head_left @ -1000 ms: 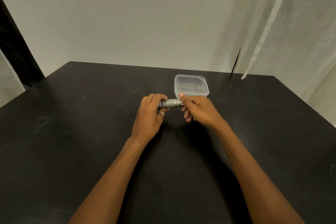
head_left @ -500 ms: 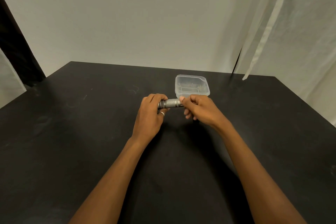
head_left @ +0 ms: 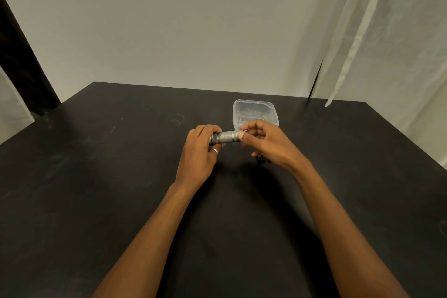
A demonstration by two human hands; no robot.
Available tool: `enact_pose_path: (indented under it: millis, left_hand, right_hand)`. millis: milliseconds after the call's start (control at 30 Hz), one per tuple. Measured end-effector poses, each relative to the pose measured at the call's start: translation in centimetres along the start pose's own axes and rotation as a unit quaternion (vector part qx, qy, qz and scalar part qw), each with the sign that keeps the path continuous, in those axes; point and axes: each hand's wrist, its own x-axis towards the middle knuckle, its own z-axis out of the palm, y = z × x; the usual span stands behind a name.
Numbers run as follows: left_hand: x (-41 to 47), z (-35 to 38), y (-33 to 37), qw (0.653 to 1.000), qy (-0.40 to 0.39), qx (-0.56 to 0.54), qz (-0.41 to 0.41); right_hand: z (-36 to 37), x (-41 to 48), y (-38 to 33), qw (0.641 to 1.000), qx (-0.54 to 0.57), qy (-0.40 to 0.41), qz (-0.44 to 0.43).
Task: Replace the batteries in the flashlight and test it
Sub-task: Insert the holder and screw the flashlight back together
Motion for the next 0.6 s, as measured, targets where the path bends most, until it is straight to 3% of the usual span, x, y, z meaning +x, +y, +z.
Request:
enact_pose_path:
  millis: [367, 600]
  left_hand:
    - [0.0, 0.1, -0.1, 1.000, 0.000, 0.011, 0.011]
    - [0.0, 0.0, 0.0, 1.000, 0.002, 0.011, 0.012]
  right_hand:
    - [1.1, -0.1, -0.2, 0.993, -0.115, 0.029, 0.007]
    - [1.3, -0.2, -0.4, 0.994, -0.103, 0.025, 0.010]
